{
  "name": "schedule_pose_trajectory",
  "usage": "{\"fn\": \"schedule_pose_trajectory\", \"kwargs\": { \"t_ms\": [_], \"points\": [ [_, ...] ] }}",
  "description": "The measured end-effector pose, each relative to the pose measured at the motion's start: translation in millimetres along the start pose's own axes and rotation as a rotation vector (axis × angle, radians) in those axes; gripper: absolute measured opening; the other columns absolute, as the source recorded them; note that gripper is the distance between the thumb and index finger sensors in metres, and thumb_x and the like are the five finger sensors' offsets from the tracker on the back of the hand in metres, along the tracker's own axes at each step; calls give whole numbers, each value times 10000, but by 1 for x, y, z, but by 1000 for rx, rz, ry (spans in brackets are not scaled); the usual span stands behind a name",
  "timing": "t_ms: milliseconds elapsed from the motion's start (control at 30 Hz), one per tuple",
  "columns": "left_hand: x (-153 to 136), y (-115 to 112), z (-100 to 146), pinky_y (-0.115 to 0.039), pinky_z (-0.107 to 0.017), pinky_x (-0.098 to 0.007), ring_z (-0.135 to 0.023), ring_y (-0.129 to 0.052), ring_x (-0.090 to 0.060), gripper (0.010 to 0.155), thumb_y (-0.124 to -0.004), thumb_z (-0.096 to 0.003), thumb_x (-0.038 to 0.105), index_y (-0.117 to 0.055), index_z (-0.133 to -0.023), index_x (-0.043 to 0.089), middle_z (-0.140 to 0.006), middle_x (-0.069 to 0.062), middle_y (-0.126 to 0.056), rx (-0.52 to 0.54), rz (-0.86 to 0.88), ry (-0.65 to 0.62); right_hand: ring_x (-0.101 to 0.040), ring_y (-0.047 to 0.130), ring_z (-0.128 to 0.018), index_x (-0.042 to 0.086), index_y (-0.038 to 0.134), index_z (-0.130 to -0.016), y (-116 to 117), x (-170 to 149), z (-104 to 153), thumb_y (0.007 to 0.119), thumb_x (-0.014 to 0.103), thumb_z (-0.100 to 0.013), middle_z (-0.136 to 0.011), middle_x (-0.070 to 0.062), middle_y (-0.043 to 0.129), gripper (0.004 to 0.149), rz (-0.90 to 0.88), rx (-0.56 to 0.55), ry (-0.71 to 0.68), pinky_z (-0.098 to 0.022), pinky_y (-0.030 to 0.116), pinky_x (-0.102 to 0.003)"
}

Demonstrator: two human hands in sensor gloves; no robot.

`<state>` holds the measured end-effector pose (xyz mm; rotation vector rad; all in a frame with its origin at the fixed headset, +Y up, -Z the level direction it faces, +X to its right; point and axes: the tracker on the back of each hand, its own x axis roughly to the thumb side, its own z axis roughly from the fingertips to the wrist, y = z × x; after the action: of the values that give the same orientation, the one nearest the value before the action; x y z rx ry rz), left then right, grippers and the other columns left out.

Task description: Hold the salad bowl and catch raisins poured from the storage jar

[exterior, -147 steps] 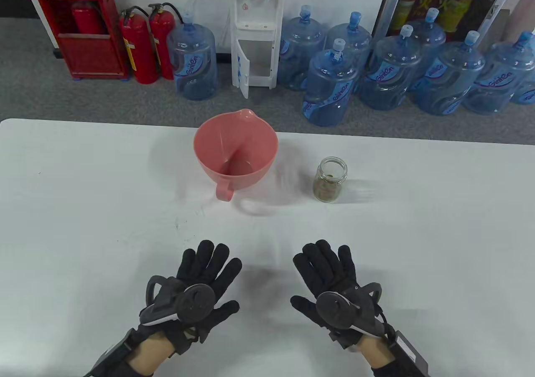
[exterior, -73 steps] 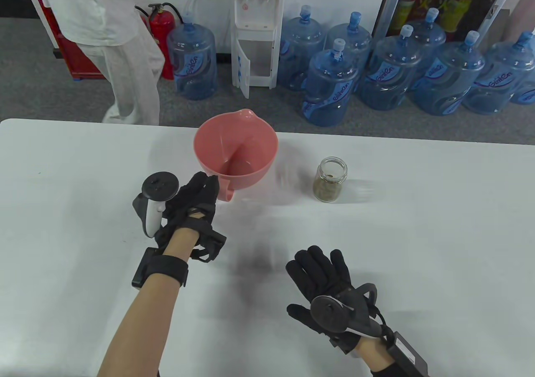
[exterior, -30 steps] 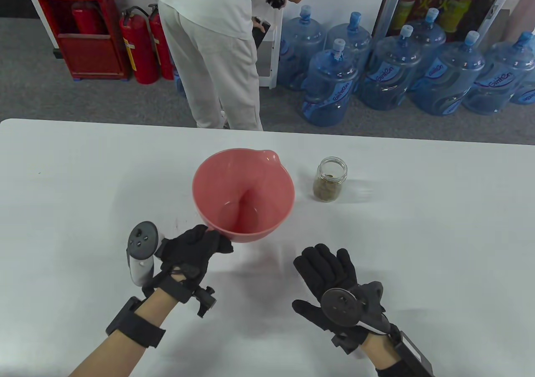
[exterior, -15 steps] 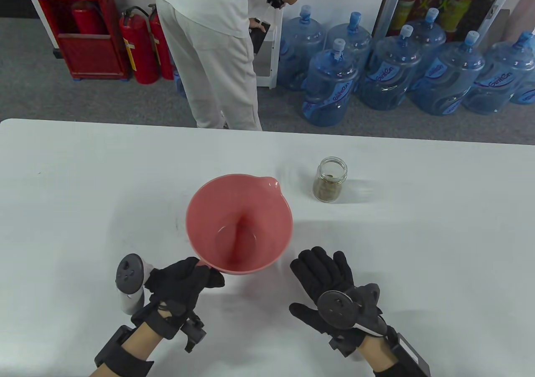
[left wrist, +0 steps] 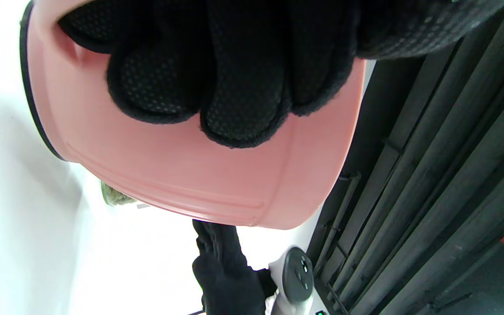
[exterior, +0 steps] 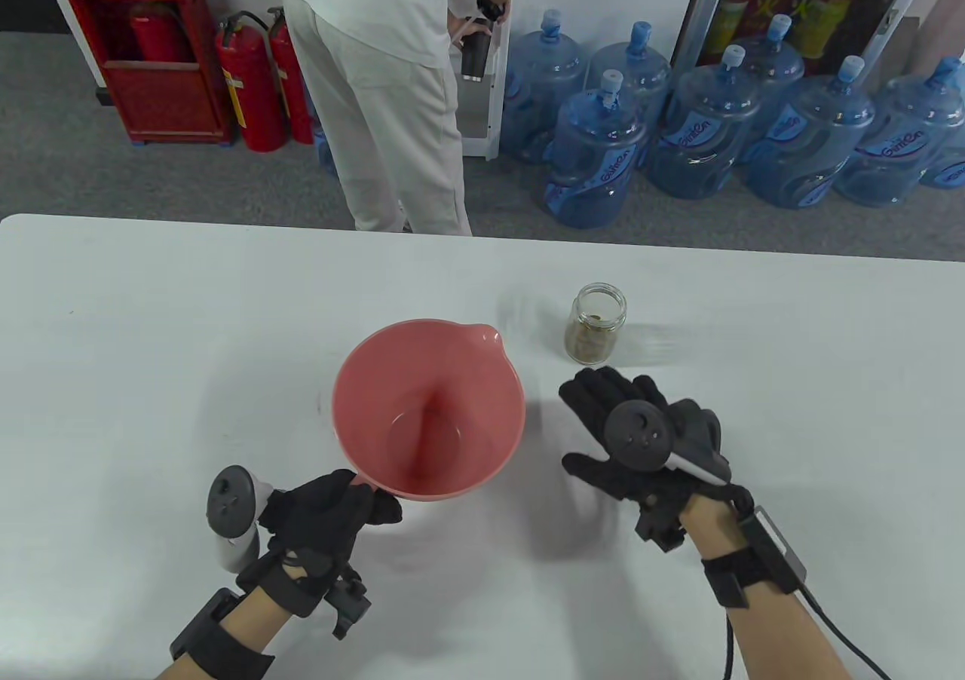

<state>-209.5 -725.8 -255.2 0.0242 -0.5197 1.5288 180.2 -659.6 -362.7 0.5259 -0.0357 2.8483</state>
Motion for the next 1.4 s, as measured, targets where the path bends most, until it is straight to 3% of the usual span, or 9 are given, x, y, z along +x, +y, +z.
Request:
{"fn": "schedule_pose_trajectory", "kwargs": {
  "t_ms": [200, 400, 500, 633, 833, 900, 967, 1133, 1400],
  "points": [
    [0, -1, 0, -670, -597, -555, -545, -958, -366, 343, -714, -436, 482, -904, -533, 212, -555, -10, -994, 4, 2, -6, -240, 330, -1109, 379, 276, -1030, -6, -50, -57, 740, 693, -305, -1136, 59, 262, 916, -236, -211, 339, -801, 267, -593],
    [-1, -1, 1, -670, -596, -554, -546, -956, -365, 343, -713, -436, 483, -904, -533, 215, -553, -8, -994, 7, -9, -12, -275, 348, -1100, 295, 241, -1040, 26, -85, -87, 814, 719, -257, -1135, 4, 258, 1059, -540, -223, 595, -785, 258, -611],
    [-1, -2, 1, -670, -594, -554, -543, -957, -365, 344, -713, -436, 483, -904, -533, 214, -553, -9, -993, 6, -10, -12, -272, 424, -1092, 305, 276, -1041, 39, -92, -93, 858, 714, -237, -1131, 2, 326, 1073, -634, -228, 633, -787, 290, -610],
    [-1, -3, 1, -669, -593, -554, -542, -955, -366, 345, -712, -437, 485, -904, -533, 215, -553, -7, -993, 4, -4, -11, -242, 623, -1030, 336, 382, -1026, 52, -94, -97, 893, 707, -219, -1081, 31, 524, 1025, -602, -206, 655, -787, 356, -600],
    [-1, -4, 2, -667, -591, -554, -538, -953, -367, 343, -710, -438, 483, -904, -531, 215, -551, -9, -991, 3, 8, -19, -240, 609, -1036, 386, 359, -1012, 62, -92, -98, 893, 730, -217, -1093, 43, 494, 1017, -583, -217, 660, -789, 359, -600],
    [0, -4, 2, -666, -590, -555, -539, -952, -367, 343, -708, -438, 483, -902, -531, 215, -551, -10, -990, 5, 30, -18, -251, 512, -1077, 389, 301, -1008, 64, -91, -99, 870, 753, -223, -1134, 13, 324, 1036, -575, -209, 648, -790, 320, -611],
    [1, -5, 2, -666, -591, -555, -539, -952, -368, 344, -708, -437, 483, -902, -531, 214, -550, -11, -990, 4, 21, -25, -264, 430, -1107, 369, 248, -1001, 66, -89, -101, 863, 747, -231, -1132, -10, 264, 1055, -597, -210, 640, -788, 269, -623],
    [1, -5, 3, -668, -586, -554, -534, -952, -365, 344, -707, -438, 485, -901, -531, 216, -548, -9, -989, 14, 36, -33, -208, 606, -1070, 374, 236, -986, 70, -90, -103, 906, 724, -212, -1079, 52, 474, 1082, -648, -221, 644, -799, 290, -607],
    [5, -7, 4, -666, -586, -553, -534, -949, -365, 345, -704, -440, 485, -900, -533, 217, -550, -9, -987, -3, 22, -56, -198, 662, -1021, 358, 285, -1017, 70, -85, -108, 982, 663, -187, -1082, 66, 495, 1126, -503, -220, 647, -804, 291, -599]
  ]
}}
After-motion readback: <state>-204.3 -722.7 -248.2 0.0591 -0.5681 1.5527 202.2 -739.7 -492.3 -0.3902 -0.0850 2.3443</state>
